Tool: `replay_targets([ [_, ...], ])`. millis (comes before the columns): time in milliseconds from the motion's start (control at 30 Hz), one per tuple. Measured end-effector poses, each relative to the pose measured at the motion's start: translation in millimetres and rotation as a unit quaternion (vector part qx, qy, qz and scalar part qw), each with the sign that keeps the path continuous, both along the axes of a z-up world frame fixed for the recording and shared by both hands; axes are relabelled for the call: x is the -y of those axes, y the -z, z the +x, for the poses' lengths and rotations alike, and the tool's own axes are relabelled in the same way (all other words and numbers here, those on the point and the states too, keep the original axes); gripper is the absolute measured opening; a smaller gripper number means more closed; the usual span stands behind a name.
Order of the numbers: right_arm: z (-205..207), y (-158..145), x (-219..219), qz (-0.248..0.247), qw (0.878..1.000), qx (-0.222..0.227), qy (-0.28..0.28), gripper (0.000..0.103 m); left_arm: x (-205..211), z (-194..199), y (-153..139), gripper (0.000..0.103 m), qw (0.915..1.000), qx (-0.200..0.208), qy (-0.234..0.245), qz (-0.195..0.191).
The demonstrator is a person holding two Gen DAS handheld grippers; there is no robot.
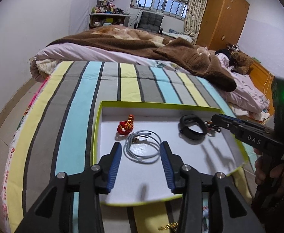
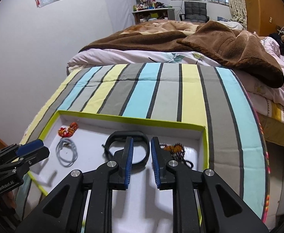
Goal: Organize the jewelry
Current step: 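Withdraw both grippers from the box toward the remaining jewelry, then lower the right gripper onto the red tassel ornament and close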
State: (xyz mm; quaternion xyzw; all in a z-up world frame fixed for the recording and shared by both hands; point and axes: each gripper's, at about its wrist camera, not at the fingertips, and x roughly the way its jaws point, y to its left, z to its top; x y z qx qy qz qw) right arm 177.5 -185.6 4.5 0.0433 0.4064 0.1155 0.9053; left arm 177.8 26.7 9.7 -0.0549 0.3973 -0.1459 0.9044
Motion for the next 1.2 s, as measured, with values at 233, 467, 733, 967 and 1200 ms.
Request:
replay_targets([
  [233,-42,-15,11,0.015,1.000,0.020,0.005,0.041,-3,-35,-20,0.052,0.9994,0.029,0.003,-0.020],
  [467,-86,-22,20,0.026,0.999,0.038,0.009,0.041,-1,-69,-21,0.053,0.9988,0.039,0.006,-0.028],
  [733,-129,-10,31,0.047,0.998,0.039,-0.001,0.041,-7,-95,-11,0.053,0.9986,0.033,-0.002,-0.041],
  [967,-149,3,17,0.039,0.996,0.036,-0.070,0.041,-8,-110,0,0.053,0.9989,0.025,-0.004,-0.040],
  [1200,-150,24,-7,-0.022,0.994,0.021,-0.101,0.041,-13,-117,11,0.053,0.9991,0.012,-0.013,-0.039],
])
